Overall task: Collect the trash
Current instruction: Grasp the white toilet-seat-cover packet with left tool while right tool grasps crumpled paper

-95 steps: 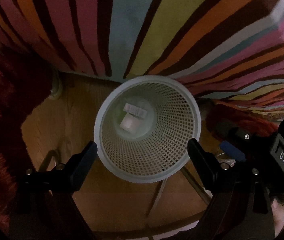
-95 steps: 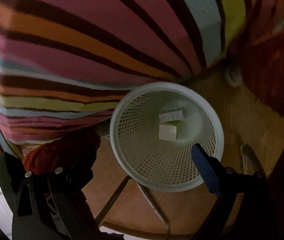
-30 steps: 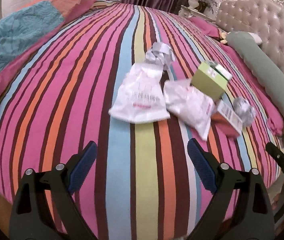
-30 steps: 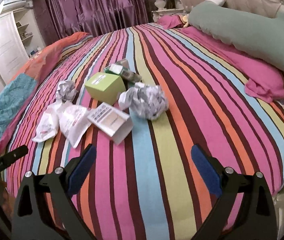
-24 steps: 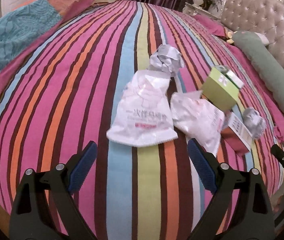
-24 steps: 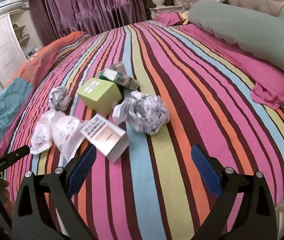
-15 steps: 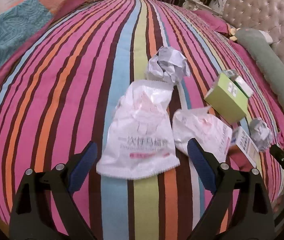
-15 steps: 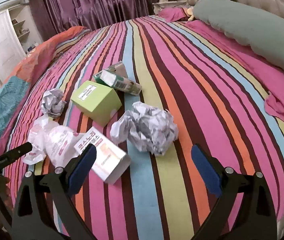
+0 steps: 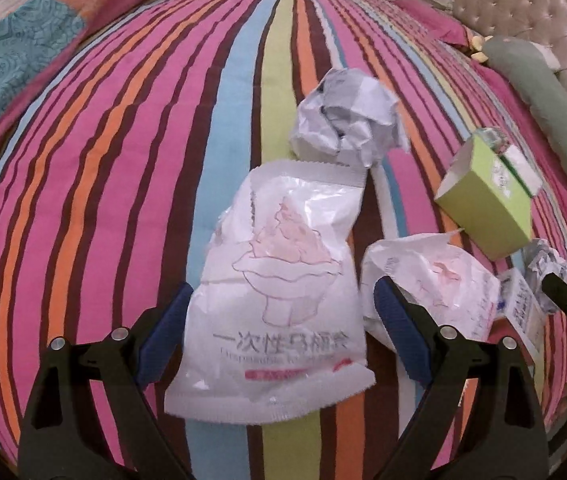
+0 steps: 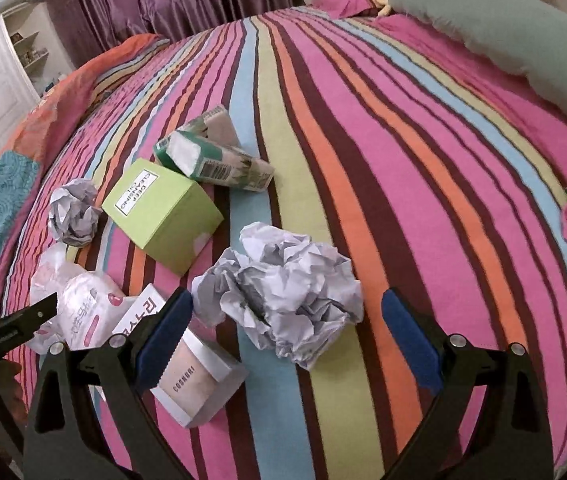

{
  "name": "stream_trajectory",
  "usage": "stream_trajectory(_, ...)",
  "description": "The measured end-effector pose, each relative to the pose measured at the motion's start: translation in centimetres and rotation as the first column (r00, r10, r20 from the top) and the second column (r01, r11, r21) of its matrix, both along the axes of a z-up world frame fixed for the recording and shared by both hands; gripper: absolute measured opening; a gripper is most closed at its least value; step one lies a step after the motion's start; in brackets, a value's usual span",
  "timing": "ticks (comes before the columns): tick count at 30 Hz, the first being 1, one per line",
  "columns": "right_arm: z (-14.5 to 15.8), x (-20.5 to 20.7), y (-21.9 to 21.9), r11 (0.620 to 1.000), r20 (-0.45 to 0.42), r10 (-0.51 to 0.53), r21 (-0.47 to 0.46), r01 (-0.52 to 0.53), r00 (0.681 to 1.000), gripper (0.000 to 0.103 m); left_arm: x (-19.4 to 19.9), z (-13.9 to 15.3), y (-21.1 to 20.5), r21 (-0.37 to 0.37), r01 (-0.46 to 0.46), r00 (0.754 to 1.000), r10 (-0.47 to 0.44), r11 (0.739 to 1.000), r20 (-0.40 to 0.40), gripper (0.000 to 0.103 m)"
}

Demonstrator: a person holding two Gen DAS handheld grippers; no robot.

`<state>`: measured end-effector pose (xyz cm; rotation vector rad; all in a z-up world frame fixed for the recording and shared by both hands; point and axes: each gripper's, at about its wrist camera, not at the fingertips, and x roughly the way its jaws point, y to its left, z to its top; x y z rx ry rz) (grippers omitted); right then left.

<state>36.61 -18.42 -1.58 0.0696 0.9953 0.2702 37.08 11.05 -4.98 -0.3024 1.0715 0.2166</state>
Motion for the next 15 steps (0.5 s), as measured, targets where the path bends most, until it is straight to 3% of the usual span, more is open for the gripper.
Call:
stream_trajectory(5, -0.6, 0.4, 0.8, 1.000, -0.018, 0.022, -0.006, -0.022, 1.000, 0.091, 0.4, -0.7, 0.6, 0.020, -0.009, 1.000, 0.009, 1.000, -0.003, 0.089)
stream_trajectory(7, -0.9, 0.5, 0.9, 1.000, -0.026, 0.022, -0.002, -0.022, 0.999, 0.090, 0.5, -0.9, 0.6, 0.038, 0.002, 1.000, -0.002, 0.999, -0.011, 0.085)
stream_trajectory(9, -1.2, 0.8, 0.5, 1.000, -0.049, 0.007, 0.023, -0.005, 0.999, 0.088, 0.4, -0.8, 0.4, 0.084, 0.007, 1.000, -0.006, 0.996, -0.017, 0.074)
stream_trajectory(12, -1.6, 0.5, -0.1, 1.000, -0.064, -0.017, 0.021, 0.018, 0.998, 0.067, -0.1, -0.7, 0.8, 0.069, 0.014, 1.000, -0.014, 0.998, 0.001, 0.071)
stream_trajectory(15, -1.2, -0.3, -0.4, 1.000, -0.049, 0.001, -0.001, -0.001, 0.999, 0.058, -0.6, -0.5, 1.4, 0.044, -0.001, 1.000, 0.000, 0.999, 0.015, 0.070)
